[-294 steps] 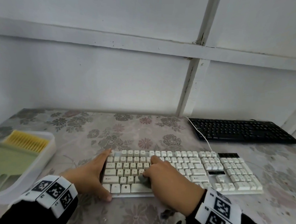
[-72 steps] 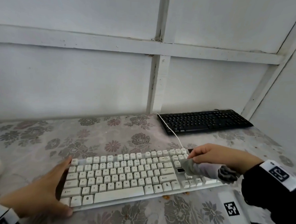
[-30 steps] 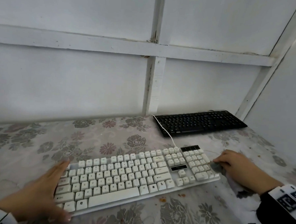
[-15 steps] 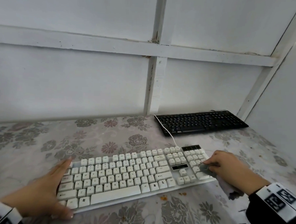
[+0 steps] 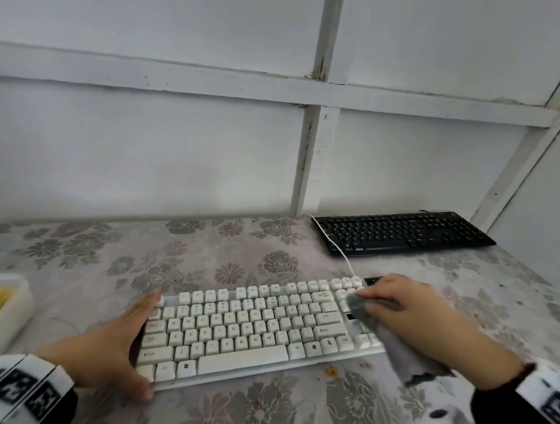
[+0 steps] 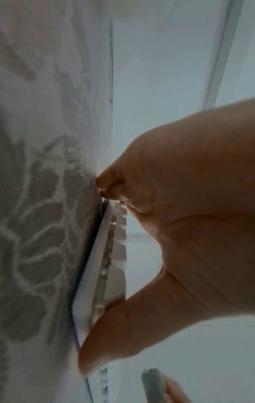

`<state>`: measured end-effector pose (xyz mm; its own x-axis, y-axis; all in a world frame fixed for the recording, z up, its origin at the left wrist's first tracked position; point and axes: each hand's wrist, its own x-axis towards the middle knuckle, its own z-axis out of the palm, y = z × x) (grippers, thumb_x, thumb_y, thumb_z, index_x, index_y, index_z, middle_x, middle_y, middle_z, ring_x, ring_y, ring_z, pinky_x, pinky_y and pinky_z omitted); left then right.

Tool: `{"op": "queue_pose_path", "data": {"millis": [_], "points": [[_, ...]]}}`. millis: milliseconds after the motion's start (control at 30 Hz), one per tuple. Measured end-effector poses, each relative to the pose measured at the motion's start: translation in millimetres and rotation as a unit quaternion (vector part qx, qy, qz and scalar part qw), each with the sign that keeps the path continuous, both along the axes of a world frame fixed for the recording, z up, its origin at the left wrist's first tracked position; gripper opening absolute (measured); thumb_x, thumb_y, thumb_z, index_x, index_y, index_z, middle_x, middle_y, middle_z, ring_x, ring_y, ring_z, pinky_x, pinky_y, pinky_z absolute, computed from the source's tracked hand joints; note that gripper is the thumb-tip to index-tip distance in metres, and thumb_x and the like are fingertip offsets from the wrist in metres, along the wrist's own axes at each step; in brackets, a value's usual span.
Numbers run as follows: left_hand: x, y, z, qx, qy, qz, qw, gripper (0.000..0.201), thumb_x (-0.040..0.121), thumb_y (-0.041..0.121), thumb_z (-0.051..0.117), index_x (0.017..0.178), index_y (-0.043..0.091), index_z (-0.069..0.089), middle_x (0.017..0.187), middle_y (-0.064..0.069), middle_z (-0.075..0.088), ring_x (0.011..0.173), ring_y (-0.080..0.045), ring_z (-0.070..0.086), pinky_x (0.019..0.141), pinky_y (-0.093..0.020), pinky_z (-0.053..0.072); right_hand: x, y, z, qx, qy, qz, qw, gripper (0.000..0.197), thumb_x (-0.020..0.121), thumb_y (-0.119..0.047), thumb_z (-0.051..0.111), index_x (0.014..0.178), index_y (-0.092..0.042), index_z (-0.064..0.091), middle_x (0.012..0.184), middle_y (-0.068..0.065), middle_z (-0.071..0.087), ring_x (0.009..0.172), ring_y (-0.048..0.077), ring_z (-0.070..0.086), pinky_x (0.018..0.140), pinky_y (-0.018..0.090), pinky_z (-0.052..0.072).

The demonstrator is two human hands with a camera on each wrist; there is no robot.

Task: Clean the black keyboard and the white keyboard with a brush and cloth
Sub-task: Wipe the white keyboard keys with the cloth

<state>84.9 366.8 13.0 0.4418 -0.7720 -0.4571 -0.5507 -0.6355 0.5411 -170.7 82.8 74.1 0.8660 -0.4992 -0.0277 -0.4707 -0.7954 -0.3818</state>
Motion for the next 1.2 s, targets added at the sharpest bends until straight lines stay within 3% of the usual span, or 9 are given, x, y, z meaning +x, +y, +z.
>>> {"op": "queue_pose_path", "data": {"millis": [100, 233, 433, 533, 600, 700, 800, 967, 1200], "points": [[0.0, 0.9, 0.0, 0.003, 0.001, 0.001, 1.0, 0.161, 0.015, 0.079, 0.069, 0.137, 0.034, -0.026, 0.153, 0.012, -0.015, 0.14, -0.006, 0.003, 0.115, -0.024, 0.008, 38.7, 58.7, -1.2, 0.056, -0.047, 0.112, 0.991, 0.026, 0.093, -0.027, 0.055, 0.116, -0.035, 0.063, 0.102, -0.015, 0.055, 0.094, -0.003, 0.051, 0.087, 0.011, 0.041], [1.1, 1.3, -0.7, 0.001, 0.016, 0.013, 1.0, 0.164, 0.019, 0.07, 0.077, 0.141, 0.03, -0.026, 0.155, 0.006, -0.005, 0.14, -0.008, 0.013, 0.115, -0.023, 0.012, 85.9, 120.6, -25.5, 0.071, -0.06, 0.243, 0.966, 0.03, 0.092, -0.013, 0.054, 0.12, -0.017, 0.065, 0.11, 0.005, 0.052, 0.102, 0.019, 0.05, 0.091, 0.026, 0.04], [-0.3, 0.8, 4.0, 0.045, -0.031, 0.0, 0.998, 0.162, 0.019, 0.066, 0.068, 0.139, 0.025, -0.031, 0.156, 0.003, 0.007, 0.136, -0.008, 0.024, 0.098, -0.011, 0.024, 124.1, 166.6, -45.7, 0.08, -0.039, 0.313, 0.946, 0.028, 0.089, -0.01, 0.055, 0.114, -0.011, 0.067, 0.097, 0.006, 0.036, 0.101, 0.033, 0.044, 0.091, 0.037, 0.037], [1.2, 2.7, -3.6, 0.057, -0.055, 0.01, 0.997, 0.152, 0.046, 0.048, 0.086, 0.138, 0.024, -0.033, 0.156, 0.001, 0.008, 0.136, -0.008, 0.027, 0.099, -0.011, 0.025, 129.4, 175.9, -57.7, 0.069, -0.027, 0.321, 0.944, 0.022, 0.089, -0.01, 0.055, 0.105, -0.009, 0.069, 0.104, 0.014, 0.042, 0.098, 0.037, 0.048, 0.092, 0.043, 0.043], [2.4, 4.3, -6.6, 0.034, -0.059, 0.023, 0.997, 0.136, 0.062, 0.033, 0.082, 0.139, 0.025, -0.031, 0.155, 0.001, 0.01, 0.134, -0.007, 0.028, 0.102, -0.012, 0.024, 130.6, 177.5, -60.9, 0.038, -0.02, 0.315, 0.948, 0.021, 0.089, -0.008, 0.053, 0.103, -0.01, 0.069, 0.106, 0.014, 0.043, 0.095, 0.037, 0.05, 0.088, 0.046, 0.047], [1.2, 5.7, -2.3, 0.02, -0.045, 0.016, 0.999, 0.154, 0.041, 0.045, 0.089, 0.141, 0.026, -0.027, 0.154, 0.006, 0.008, 0.134, -0.004, 0.024, 0.101, -0.009, 0.021, 131.0, 173.4, -60.0, -0.001, -0.025, 0.318, 0.948, 0.025, 0.09, -0.008, 0.052, 0.108, -0.01, 0.07, 0.106, 0.013, 0.046, 0.095, 0.036, 0.053, 0.085, 0.041, 0.047], [2.5, 6.6, -0.7, 0.004, -0.026, 0.006, 1.0, 0.163, 0.014, 0.071, 0.068, 0.141, 0.029, -0.025, 0.155, 0.008, 0.006, 0.135, -0.003, 0.022, 0.105, -0.011, 0.019, 127.6, 167.4, -61.3, -0.009, -0.044, 0.314, 0.948, 0.025, 0.094, -0.015, 0.052, 0.111, -0.011, 0.07, 0.096, 0.008, 0.043, 0.096, 0.034, 0.053, 0.083, 0.038, 0.045], [3.8, 5.5, -0.7, 0.0, -0.007, 0.012, 1.0, 0.161, 0.016, 0.064, 0.071, 0.142, 0.032, -0.023, 0.154, 0.01, 0.004, 0.136, -0.004, 0.019, 0.11, -0.017, 0.017, 114.1, 153.3, -57.0, 0.003, -0.042, 0.29, 0.956, 0.028, 0.096, -0.03, 0.052, 0.109, -0.013, 0.07, 0.09, -0.005, 0.034, 0.093, 0.025, 0.052, 0.077, 0.027, 0.036], [5.7, 5.2, -3.7, 0.013, -0.006, 0.01, 1.0, 0.157, 0.021, 0.059, 0.075, 0.141, 0.035, -0.022, 0.154, 0.012, 0.0, 0.139, -0.007, 0.014, 0.115, -0.026, 0.014, 76.4, 105.2, -47.6, 0.005, -0.002, 0.214, 0.977, 0.023, 0.092, -0.032, 0.055, 0.102, -0.019, 0.072, 0.076, -0.015, 0.03, 0.073, 0.004, 0.04, 0.065, 0.015, 0.029]]}}
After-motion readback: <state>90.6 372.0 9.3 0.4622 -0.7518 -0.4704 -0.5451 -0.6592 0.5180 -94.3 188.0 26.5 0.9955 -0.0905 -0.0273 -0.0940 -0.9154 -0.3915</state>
